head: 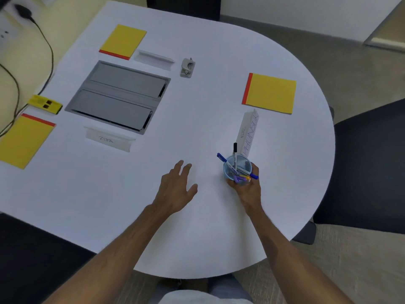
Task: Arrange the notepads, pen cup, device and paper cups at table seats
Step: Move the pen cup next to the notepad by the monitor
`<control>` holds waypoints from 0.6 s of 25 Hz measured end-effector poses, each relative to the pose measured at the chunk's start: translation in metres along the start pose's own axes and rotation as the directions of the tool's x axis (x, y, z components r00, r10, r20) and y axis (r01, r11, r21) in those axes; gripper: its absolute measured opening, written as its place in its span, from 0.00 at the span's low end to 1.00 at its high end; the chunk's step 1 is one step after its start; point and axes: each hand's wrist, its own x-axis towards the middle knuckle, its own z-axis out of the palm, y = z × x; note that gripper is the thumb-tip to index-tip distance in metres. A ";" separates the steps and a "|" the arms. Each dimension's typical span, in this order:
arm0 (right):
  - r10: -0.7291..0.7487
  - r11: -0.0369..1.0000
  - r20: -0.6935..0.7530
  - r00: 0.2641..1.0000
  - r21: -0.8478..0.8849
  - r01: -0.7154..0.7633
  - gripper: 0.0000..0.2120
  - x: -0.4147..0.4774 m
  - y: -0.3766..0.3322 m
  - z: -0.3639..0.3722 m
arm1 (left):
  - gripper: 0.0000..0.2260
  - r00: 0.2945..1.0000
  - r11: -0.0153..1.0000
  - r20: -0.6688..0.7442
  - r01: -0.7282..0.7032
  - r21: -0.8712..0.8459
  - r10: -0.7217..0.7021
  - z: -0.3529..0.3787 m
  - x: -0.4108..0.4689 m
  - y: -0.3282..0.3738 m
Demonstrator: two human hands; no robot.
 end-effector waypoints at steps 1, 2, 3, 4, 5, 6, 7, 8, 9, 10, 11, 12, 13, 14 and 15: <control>0.023 1.000 0.010 1.000 0.013 -0.023 0.29 -0.002 -0.006 0.002 | 0.31 1.000 1.000 -0.020 0.017 -0.008 -0.017 -0.003 -0.001 -0.004; 0.039 0.999 0.026 0.999 0.023 -0.039 0.32 -0.004 -0.012 0.005 | 0.31 0.999 0.999 -0.042 0.033 -0.021 -0.034 -0.007 -0.002 -0.009; 0.031 1.000 0.045 0.999 0.001 -0.031 0.34 -0.004 -0.016 0.009 | 0.31 0.996 0.998 -0.064 0.052 -0.039 -0.055 -0.011 -0.004 -0.015; 0.024 1.000 0.070 0.997 0.017 -0.026 0.34 -0.004 -0.021 0.014 | 0.31 0.993 0.996 -0.085 0.071 -0.059 -0.076 -0.016 -0.005 -0.022; 0.007 1.000 0.101 0.995 0.008 -0.007 0.33 -0.003 -0.025 0.021 | 0.30 0.989 0.992 -0.105 0.095 -0.080 -0.103 -0.021 -0.007 -0.029; -0.010 1.000 0.128 0.992 -0.002 0.010 0.33 -0.003 -0.031 0.030 | 0.30 0.983 0.987 -0.124 0.124 -0.099 -0.136 -0.026 -0.011 -0.038; -0.033 0.999 0.158 0.987 -0.027 0.037 0.33 -0.003 -0.037 0.039 | 0.30 0.976 0.983 -0.140 0.149 -0.110 -0.164 -0.032 -0.016 -0.047; -0.053 0.998 0.197 0.979 -0.035 0.061 0.34 -0.002 -0.044 0.051 | 0.30 0.970 0.979 -0.156 0.170 -0.116 -0.186 -0.037 -0.020 -0.058; -0.071 0.996 0.242 0.968 -0.039 0.083 0.35 -0.003 -0.053 0.064 | 0.30 0.964 0.975 -0.169 0.189 -0.116 -0.206 -0.043 -0.025 -0.070; -0.088 0.994 0.293 0.952 -0.043 0.105 0.35 -0.003 -0.061 0.081 | 0.30 0.956 0.970 -0.184 0.211 -0.117 -0.230 -0.049 -0.031 -0.084; -0.101 0.991 0.331 0.938 -0.046 0.123 0.34 -0.003 -0.069 0.097 | 0.30 0.947 0.964 -0.197 0.235 -0.121 -0.255 -0.056 -0.035 -0.099; -0.103 0.991 0.362 0.927 -0.046 0.128 0.34 -0.003 -0.077 0.113 | 0.30 0.936 0.958 -0.211 0.258 -0.127 -0.281 -0.063 -0.038 -0.115; -0.108 0.989 0.395 0.912 -0.049 0.138 0.34 -0.002 -0.086 0.130 | 0.30 0.924 0.949 -0.225 0.284 -0.137 -0.309 -0.071 -0.039 -0.132; -0.117 0.987 0.423 0.898 -0.052 0.153 0.34 -0.002 -0.093 0.147 | 0.31 0.911 0.940 -0.241 0.307 -0.147 -0.335 -0.079 -0.040 -0.148; -0.137 0.982 0.454 0.880 -0.051 0.180 0.34 -0.001 -0.102 0.169 | 0.30 0.896 0.931 -0.261 0.328 -0.158 -0.360 -0.089 -0.040 -0.167</control>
